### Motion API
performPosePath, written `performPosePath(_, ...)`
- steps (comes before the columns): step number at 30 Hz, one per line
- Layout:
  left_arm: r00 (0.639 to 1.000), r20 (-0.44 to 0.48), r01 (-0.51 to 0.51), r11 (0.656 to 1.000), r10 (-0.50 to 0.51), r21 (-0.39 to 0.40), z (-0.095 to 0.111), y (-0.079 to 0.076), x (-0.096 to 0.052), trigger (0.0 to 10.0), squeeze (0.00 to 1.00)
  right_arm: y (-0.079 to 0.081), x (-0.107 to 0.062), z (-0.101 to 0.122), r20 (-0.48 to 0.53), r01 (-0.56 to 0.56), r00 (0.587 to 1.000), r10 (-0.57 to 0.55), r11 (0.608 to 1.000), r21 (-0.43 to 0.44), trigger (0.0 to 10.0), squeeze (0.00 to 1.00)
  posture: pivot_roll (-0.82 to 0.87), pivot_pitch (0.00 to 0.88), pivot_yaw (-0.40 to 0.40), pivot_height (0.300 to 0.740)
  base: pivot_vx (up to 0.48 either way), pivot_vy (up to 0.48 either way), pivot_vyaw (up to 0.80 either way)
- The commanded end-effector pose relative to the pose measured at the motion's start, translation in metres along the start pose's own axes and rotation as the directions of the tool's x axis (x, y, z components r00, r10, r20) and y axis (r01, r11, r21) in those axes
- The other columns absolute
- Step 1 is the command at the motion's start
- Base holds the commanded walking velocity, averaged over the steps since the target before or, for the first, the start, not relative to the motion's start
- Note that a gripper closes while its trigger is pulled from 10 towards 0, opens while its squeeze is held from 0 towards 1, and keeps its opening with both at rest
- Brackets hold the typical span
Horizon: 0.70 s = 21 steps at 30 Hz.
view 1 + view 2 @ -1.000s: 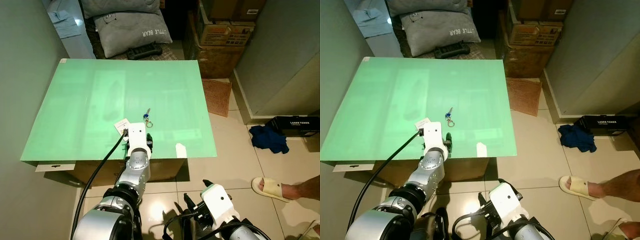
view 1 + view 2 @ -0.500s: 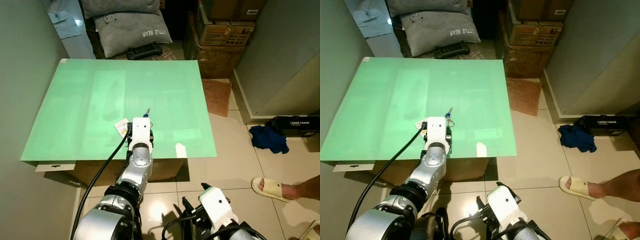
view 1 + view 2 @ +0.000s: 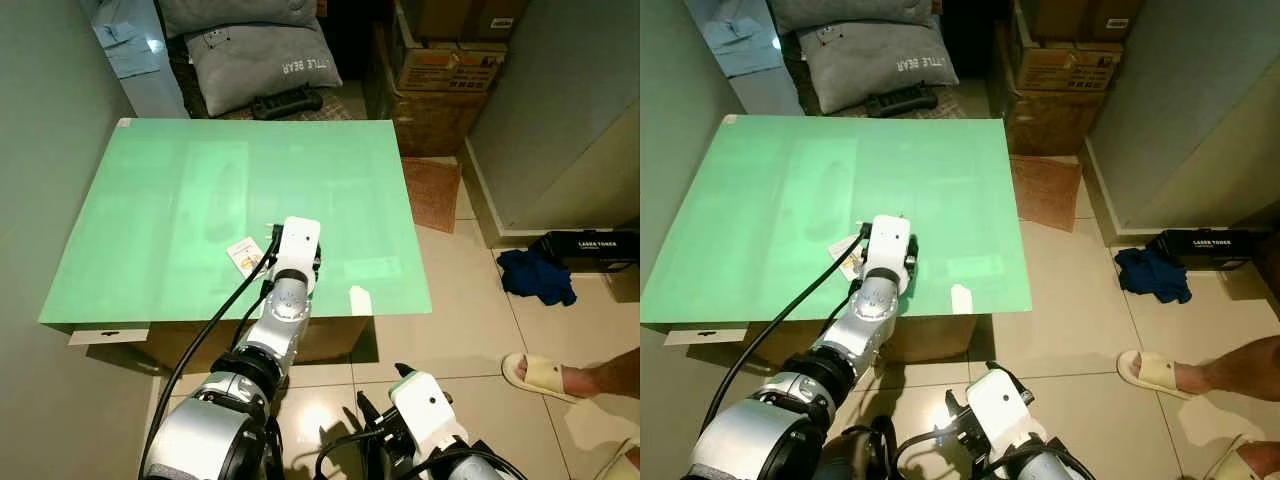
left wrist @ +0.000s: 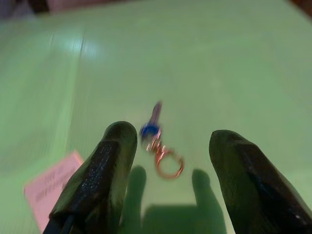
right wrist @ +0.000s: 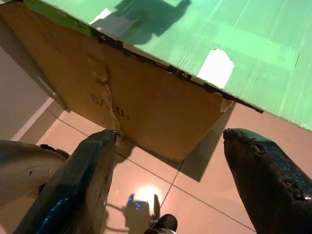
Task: Hang keys on a hook
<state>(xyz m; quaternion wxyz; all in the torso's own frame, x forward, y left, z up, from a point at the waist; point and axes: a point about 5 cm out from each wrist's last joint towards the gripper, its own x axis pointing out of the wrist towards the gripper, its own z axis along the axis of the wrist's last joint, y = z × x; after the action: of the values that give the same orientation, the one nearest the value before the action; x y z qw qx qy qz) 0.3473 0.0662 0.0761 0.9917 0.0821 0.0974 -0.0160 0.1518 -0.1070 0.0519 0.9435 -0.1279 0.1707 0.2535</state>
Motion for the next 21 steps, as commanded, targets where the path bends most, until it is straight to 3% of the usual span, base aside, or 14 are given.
performPosePath(1,0.997,-0.072,-0.014,0.999,0.012,-0.029,-0.013,0.004,-0.002,10.0,0.0,0.004,-0.002,-0.003,-0.031,-0.003,0.999,0.003,1.0,0.001,10.0,0.0,-0.24,0.271,0.003,0.74,0.0,0.0,0.0)
performPosePath(8,0.98,-0.184,-0.113,0.978,0.08,-0.177,-0.026,0.022,0.0,10.0,0.0,-0.004,-0.005,0.0,-0.033,0.003,0.999,-0.003,1.0,0.0,10.0,0.0,-0.24,0.273,0.004,0.74,0.0,0.0,0.0)
performPosePath(15,0.981,-0.185,-0.098,0.977,0.063,-0.189,-0.024,0.02,0.001,10.0,0.0,-0.007,-0.004,0.0,-0.037,0.006,0.999,-0.006,1.0,0.0,10.0,0.0,-0.24,0.275,0.004,0.74,0.0,0.0,0.0)
performPosePath(21,0.985,-0.169,-0.058,0.981,0.026,-0.185,-0.023,0.009,-0.002,10.0,0.0,-0.008,-0.005,-0.005,-0.049,0.001,0.999,-0.001,1.0,0.002,10.0,0.0,-0.25,0.274,0.009,0.74,0.0,0.0,0.0)
